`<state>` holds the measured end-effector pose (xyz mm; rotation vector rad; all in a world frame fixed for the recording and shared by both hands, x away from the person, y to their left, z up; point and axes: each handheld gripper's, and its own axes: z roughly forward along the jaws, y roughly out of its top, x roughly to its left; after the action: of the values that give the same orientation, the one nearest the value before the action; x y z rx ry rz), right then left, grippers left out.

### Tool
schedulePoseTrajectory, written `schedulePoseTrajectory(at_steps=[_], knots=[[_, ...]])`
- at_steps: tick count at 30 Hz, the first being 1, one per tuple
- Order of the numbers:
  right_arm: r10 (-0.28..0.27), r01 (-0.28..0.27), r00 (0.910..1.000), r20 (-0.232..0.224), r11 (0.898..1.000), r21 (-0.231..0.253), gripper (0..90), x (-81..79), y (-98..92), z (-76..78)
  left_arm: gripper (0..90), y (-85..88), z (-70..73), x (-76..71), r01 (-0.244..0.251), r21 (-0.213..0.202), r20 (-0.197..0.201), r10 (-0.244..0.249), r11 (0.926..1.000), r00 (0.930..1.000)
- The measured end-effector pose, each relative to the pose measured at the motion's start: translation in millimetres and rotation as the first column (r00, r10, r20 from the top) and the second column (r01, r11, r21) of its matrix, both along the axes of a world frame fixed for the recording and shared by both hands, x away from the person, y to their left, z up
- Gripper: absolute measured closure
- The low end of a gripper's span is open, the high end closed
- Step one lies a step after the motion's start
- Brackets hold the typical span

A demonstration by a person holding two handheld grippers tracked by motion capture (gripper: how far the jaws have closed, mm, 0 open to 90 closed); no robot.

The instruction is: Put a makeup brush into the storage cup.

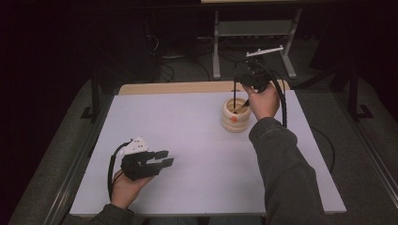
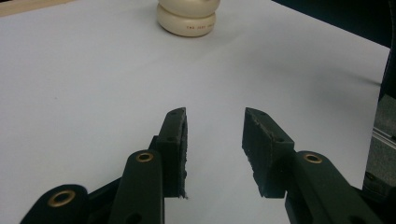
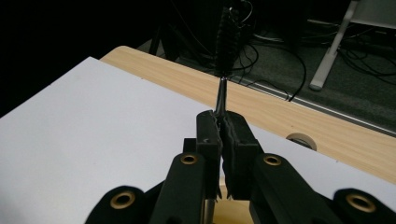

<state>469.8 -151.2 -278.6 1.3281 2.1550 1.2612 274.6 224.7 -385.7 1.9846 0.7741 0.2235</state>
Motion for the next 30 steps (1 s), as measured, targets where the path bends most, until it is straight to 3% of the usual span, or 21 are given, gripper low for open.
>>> schedulePoseTrajectory(at_steps=[10, 14, 24, 30], knots=[[-0.017, 0.017, 0.9998, 0.008, 1.0, -0.008, 84.9, 10.9, 5.1, -12.2, 60.0, 1.3, 0.0, 0.4, -0.001, -0.003, 0.0, 0.001, 1.0, 1.0], [-0.048, 0.048, 0.9988, -0.01, 0.999, 0.006, 84.9, 14.4, 5.6, -22.7, 59.8, 1.3, 0.2, 0.0, -0.005, -0.023, -0.006, 0.005, 0.9997, 1.0], [-0.071, 0.071, 0.9975, 0.001, 0.997, -0.005, 84.8, 17.6, 0.9, -37.7, 59.5, 1.2, -0.3, 0.2, -0.001, -0.007, -0.004, 0.001, 1.0, 1.0], [-0.067, 0.067, 0.9966, -0.049, 0.998, -0.006, 75.8, 18.0, 3.8, -40.2, 59.2, 1.7, -1.2, -0.3, -0.008, -0.01, -0.009, 0.008, 0.9999, 0.9999]])
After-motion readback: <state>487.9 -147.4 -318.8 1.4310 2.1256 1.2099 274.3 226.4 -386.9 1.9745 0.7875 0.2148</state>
